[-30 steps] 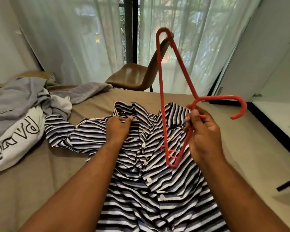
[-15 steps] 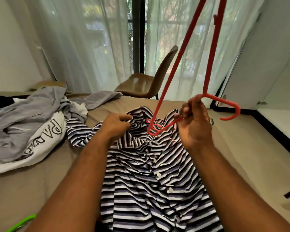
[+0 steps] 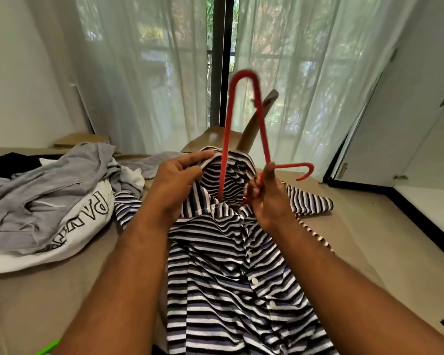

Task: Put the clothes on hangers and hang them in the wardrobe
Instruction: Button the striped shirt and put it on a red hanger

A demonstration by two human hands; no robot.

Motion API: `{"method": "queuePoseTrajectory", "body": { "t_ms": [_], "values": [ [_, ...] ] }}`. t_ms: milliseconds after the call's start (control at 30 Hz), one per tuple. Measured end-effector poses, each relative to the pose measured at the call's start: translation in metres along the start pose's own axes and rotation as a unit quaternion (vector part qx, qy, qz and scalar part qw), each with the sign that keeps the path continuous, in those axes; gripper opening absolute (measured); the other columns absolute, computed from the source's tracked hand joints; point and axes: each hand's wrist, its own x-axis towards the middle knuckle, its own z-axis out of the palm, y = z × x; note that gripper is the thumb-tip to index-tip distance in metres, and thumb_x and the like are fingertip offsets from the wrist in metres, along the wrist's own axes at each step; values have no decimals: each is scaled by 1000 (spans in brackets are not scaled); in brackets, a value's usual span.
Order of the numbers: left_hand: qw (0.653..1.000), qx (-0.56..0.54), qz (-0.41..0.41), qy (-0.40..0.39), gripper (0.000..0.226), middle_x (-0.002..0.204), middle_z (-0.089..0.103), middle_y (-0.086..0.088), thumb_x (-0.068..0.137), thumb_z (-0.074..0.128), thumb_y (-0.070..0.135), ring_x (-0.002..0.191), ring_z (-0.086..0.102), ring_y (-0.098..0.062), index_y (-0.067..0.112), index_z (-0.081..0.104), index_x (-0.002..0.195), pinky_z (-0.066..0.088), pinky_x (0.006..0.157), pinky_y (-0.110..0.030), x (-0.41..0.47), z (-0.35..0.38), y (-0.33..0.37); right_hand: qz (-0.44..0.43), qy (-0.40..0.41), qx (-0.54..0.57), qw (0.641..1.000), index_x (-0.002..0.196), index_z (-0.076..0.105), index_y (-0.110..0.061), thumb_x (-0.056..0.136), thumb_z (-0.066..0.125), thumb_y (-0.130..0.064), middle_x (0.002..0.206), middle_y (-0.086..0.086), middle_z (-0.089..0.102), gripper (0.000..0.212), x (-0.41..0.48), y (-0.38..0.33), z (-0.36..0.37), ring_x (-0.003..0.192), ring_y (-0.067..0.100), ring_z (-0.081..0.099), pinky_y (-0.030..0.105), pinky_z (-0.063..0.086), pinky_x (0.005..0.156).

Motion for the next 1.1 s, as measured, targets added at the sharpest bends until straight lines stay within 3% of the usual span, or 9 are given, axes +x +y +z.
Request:
{"method": "queuePoseTrajectory", "body": {
  "t_ms": [200, 333, 433, 533, 667, 800, 933, 1033, 1100],
  "values": [
    [999, -36, 22, 30, 41, 120, 73, -8, 90, 51, -9, 118, 66, -23, 11, 75, 115, 50, 104, -39, 13, -13, -3, -24, -23, -244, 969, 72, 58, -23, 77, 52, -79, 63, -5, 48, 57, 2, -11, -10, 54, 5, 38, 20, 35, 54],
    [993, -56, 5, 99, 44, 93, 79, -2, 88, 48, -11, 89, 75, -13, 18, 78, 102, 58, 79, -24, 14, -16, -1, -83, -26, -337, 938, 85, 73, -21, 91, 61, -57, 68, 9, 60, 38, 9, -26, -17, 56, 15, 49, 24, 42, 56],
    [988, -80, 4, 129, 47, 91, 78, -7, 78, 46, -8, 86, 72, -19, 17, 81, 95, 57, 81, -31, 15, -18, 2, -124, -38, -406, 905, 94, 78, -21, 94, 69, -36, 79, 11, 70, 18, 15, -32, -23, 69, 28, 62, 34, 51, 62],
    [975, -168, -4, 146, 38, 105, 75, -16, 83, 48, 11, 100, 72, -28, 4, 78, 105, 57, 92, -39, 18, -22, 4, -165, -65, -513, 840, 92, 80, -20, 92, 72, -24, 75, -6, 69, 9, 19, -43, -27, 68, 5, 61, 12, 43, 58],
    [969, -200, -22, 145, 40, 105, 75, -18, 91, 63, 38, 105, 71, -34, 3, 76, 106, 57, 96, -45, 21, -29, 1, -168, -115, -609, 766, 90, 80, -26, 87, 74, -22, 83, -13, 67, 7, 21, -59, -33, 79, 2, 62, 10, 45, 64],
    [984, 22, 64, 166, 12, 92, 79, 3, 89, 76, 21, 93, 74, -12, 21, 79, 100, 59, 92, -31, 17, -26, -4, -134, -101, -604, 779, 95, 78, -26, 91, 72, -28, 85, -14, 67, 8, 14, -62, -31, 77, 1, 63, 11, 47, 64],
    [987, -12, 55, 151, 22, 81, 78, 4, 95, 58, 16, 78, 73, -7, 18, 80, 95, 58, 72, -20, 8, -17, 6, -86, -75, -552, 826, 100, 75, -23, 96, 65, -40, 80, -13, 72, 20, 5, -53, -27, 73, -5, 65, 8, 44, 63],
    [982, -111, 11, 153, 37, 88, 79, -4, 95, 47, 28, 81, 73, -15, 12, 80, 93, 58, 73, -28, 13, -23, 6, -117, -69, -596, 791, 102, 74, -18, 99, 63, -33, 79, -18, 63, 19, 6, -51, -24, 71, -7, 61, 5, 42, 63],
    [980, -83, 27, 179, 20, 86, 79, -3, 95, 62, 21, 79, 73, -12, 15, 80, 92, 58, 75, -27, 18, -31, -1, -120, -78, -642, 753, 104, 75, -19, 99, 61, -37, 80, -15, 62, 23, 10, -58, -23, 74, 1, 60, 16, 48, 76]
  ]
}}
